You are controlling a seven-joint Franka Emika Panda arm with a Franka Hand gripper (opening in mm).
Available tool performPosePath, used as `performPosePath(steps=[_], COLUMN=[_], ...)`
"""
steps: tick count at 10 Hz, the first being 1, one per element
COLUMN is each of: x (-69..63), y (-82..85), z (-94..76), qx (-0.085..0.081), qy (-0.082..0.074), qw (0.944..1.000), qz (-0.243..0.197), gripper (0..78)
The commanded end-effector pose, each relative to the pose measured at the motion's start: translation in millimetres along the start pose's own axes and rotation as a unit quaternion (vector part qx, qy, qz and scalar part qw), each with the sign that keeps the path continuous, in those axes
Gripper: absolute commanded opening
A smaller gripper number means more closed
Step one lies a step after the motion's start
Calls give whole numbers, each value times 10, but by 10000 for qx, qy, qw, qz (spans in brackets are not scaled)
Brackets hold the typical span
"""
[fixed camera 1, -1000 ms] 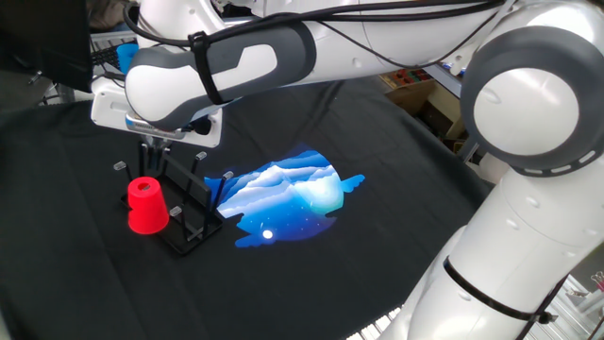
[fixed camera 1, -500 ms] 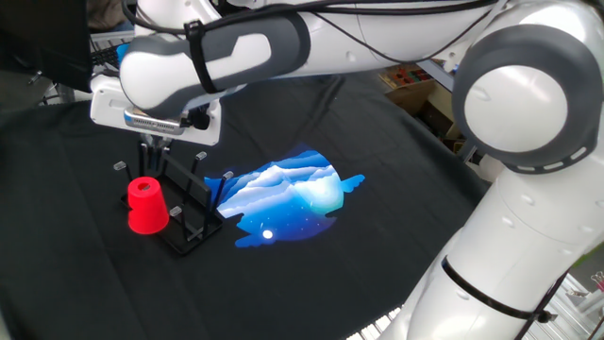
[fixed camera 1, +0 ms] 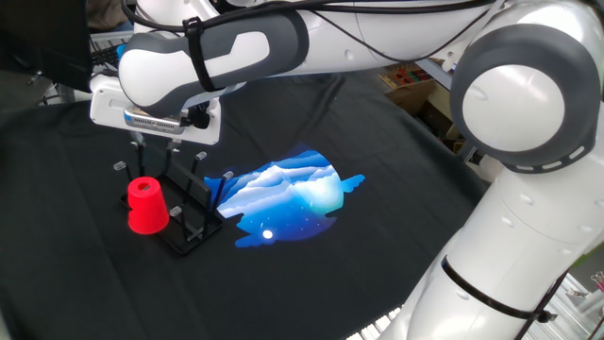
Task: Take the cup off the cup rack
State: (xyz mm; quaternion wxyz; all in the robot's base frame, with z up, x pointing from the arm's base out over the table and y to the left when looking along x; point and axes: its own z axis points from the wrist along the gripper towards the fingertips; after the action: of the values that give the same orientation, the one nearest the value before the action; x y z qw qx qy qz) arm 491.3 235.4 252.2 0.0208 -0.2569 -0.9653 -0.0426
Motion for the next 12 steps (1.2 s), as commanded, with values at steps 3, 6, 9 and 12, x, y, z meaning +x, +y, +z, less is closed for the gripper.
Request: performPosePath(steps=[3,6,9,12], x=[-4,-4,-5,-6], y=[6,6,6,12], z=[-13,-13,-13,-8], qx=[27,27,-249,-252], qy=[65,65,31,31], qw=[10000,10000,9994,9993], qz=[-51,-51,241,260], gripper=[774,774,774,774])
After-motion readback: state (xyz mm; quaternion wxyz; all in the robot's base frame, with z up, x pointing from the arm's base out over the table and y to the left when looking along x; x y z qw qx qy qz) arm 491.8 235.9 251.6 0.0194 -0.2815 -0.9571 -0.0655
